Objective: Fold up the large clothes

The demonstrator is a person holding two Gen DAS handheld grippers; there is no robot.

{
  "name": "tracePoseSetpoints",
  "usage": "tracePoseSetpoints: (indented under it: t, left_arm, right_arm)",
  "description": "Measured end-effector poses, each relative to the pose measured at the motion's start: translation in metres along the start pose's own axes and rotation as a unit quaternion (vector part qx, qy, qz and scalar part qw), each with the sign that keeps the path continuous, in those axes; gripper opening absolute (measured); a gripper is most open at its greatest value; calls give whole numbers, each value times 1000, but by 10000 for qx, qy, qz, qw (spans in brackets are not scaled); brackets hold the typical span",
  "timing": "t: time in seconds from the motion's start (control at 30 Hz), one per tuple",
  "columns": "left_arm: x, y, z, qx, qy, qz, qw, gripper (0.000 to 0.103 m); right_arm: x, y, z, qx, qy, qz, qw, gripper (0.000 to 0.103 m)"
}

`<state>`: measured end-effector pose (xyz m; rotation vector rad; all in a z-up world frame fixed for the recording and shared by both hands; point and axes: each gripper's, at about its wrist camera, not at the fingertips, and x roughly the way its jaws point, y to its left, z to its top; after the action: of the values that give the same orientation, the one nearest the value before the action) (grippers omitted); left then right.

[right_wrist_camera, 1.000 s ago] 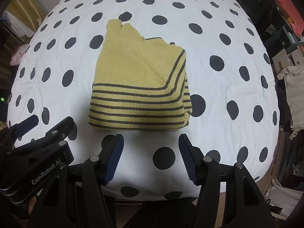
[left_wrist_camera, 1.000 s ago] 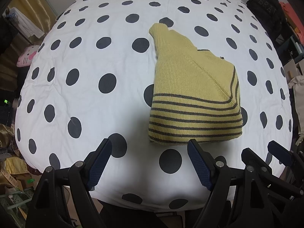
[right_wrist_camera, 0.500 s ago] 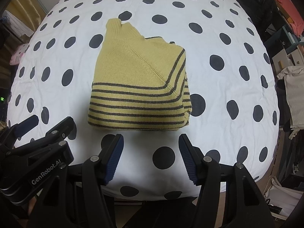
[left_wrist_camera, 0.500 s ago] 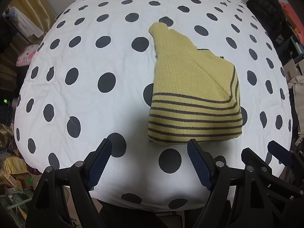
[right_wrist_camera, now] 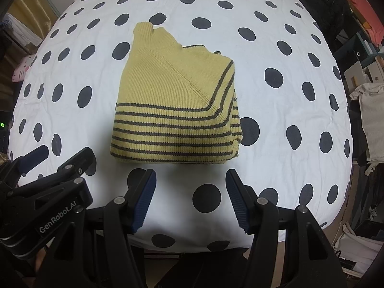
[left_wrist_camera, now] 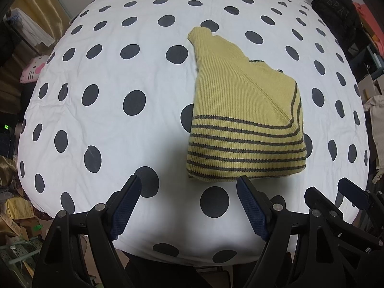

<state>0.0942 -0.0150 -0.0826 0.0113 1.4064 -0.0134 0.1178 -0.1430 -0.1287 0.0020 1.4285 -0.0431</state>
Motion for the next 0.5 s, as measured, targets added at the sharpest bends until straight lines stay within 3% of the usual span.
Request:
tracePoseSetpoints:
  t: [0.5]
  left_arm:
    - [2, 1, -2, 10, 53, -23, 10000, 82]
  right_arm:
    - [1, -1, -2, 4, 25, -2, 10000, 61]
